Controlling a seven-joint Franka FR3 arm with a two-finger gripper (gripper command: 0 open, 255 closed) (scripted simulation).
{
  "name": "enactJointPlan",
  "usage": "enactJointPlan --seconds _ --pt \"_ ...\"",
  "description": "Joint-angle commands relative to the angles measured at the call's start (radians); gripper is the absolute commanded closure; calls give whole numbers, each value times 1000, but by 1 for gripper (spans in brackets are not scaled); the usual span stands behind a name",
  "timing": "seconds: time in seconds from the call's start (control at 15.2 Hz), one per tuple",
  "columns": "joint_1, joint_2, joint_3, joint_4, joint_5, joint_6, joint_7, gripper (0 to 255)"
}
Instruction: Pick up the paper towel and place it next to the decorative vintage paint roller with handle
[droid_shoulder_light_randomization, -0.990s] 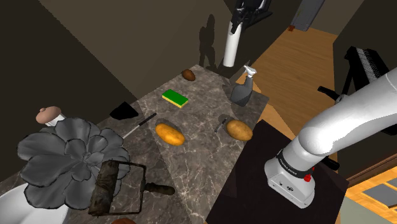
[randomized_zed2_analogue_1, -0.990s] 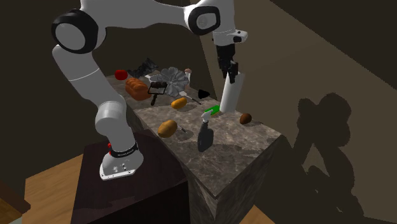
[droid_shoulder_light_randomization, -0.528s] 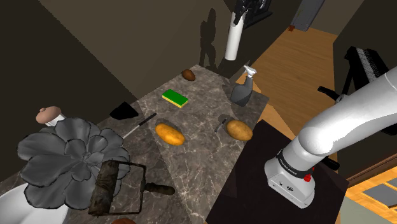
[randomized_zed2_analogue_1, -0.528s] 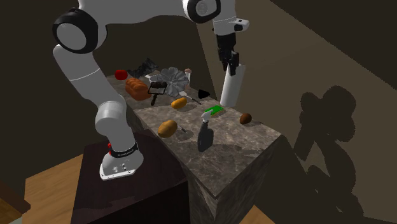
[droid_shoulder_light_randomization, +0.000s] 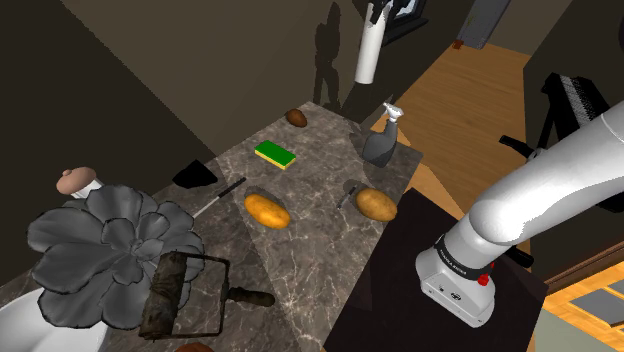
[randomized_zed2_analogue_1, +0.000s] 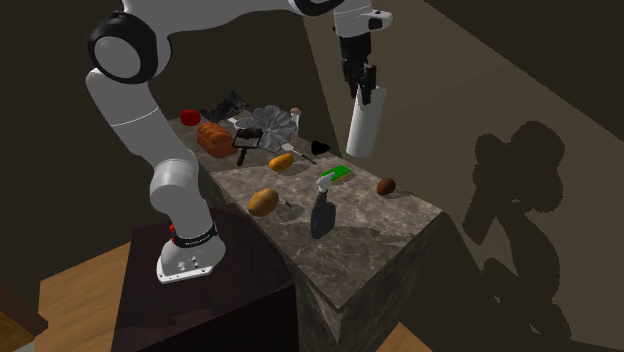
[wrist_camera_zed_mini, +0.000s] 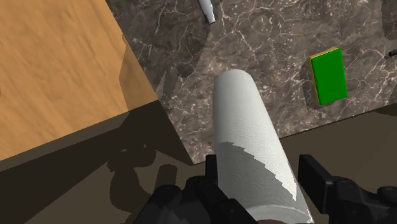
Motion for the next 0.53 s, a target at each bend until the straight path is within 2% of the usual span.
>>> enactJointPlan --seconds 0.0,0.46 --pt "12 -28 22 -23 -5 -5 35 255" --pt "65 -140 132 -132 -13 -8 197 255"
